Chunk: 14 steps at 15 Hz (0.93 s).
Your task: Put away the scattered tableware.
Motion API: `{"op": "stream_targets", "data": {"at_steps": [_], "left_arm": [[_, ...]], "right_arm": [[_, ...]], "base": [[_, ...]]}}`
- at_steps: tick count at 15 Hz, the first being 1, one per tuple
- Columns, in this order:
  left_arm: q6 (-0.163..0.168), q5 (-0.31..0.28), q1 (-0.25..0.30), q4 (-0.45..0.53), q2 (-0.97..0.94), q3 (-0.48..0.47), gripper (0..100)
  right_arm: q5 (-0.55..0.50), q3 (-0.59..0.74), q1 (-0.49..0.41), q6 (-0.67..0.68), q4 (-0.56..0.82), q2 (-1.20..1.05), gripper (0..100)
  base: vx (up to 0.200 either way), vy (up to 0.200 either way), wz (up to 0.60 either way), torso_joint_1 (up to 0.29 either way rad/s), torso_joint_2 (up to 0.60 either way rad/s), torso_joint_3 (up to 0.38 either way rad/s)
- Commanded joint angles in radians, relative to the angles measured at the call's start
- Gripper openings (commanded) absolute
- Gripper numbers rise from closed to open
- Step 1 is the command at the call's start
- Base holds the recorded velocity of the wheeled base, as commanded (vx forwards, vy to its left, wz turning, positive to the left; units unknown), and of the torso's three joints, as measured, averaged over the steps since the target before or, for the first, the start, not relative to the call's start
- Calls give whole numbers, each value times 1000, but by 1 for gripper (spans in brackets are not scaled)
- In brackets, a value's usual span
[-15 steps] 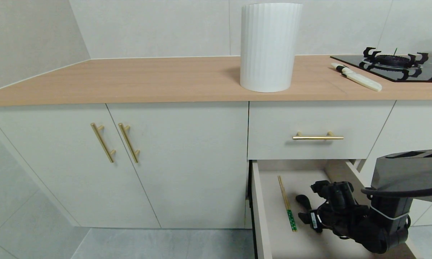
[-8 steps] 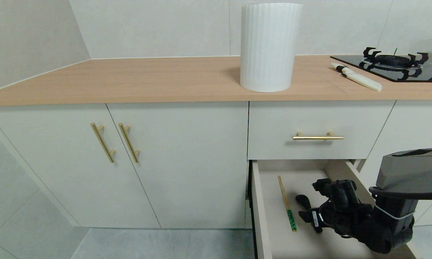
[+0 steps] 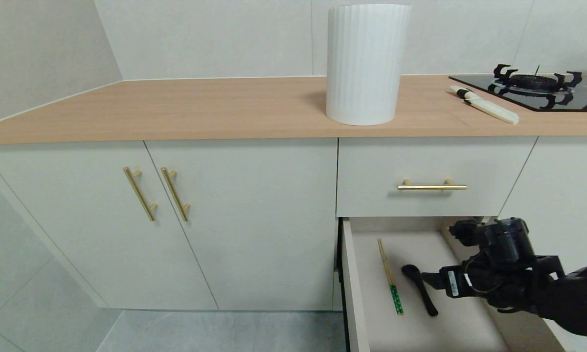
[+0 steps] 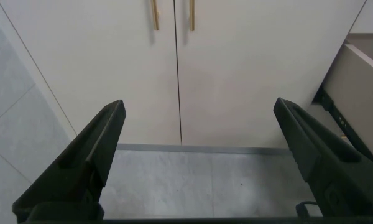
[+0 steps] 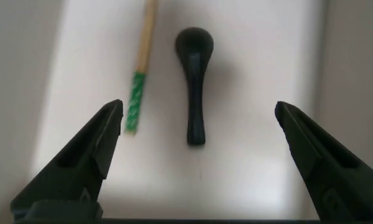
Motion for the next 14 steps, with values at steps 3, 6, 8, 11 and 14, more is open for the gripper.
{"op": "stream_targets", "data": {"at_steps": [3,6,8,11,14], "left_arm": [[0,1,0,0,0,0,100],[0,1,0,0,0,0,100],[0,1,0,0,0,0,100],[-2,1,0,0,0,0,100],[-2,1,0,0,0,0,100]], "right_arm": [[98,-157,1,-1,553,-427,100],[123,-189,1,-2,651,-453,100],[121,-187,1,-4,655,-443,100],[115,-184,1,-7,655,-440,100],[112,-183,4,-7,657,-440,100]], "base": [[0,0,0,0,0,0],[0,0,0,0,0,0],[0,0,0,0,0,0],[0,0,0,0,0,0],[0,0,0,0,0,0]]}}
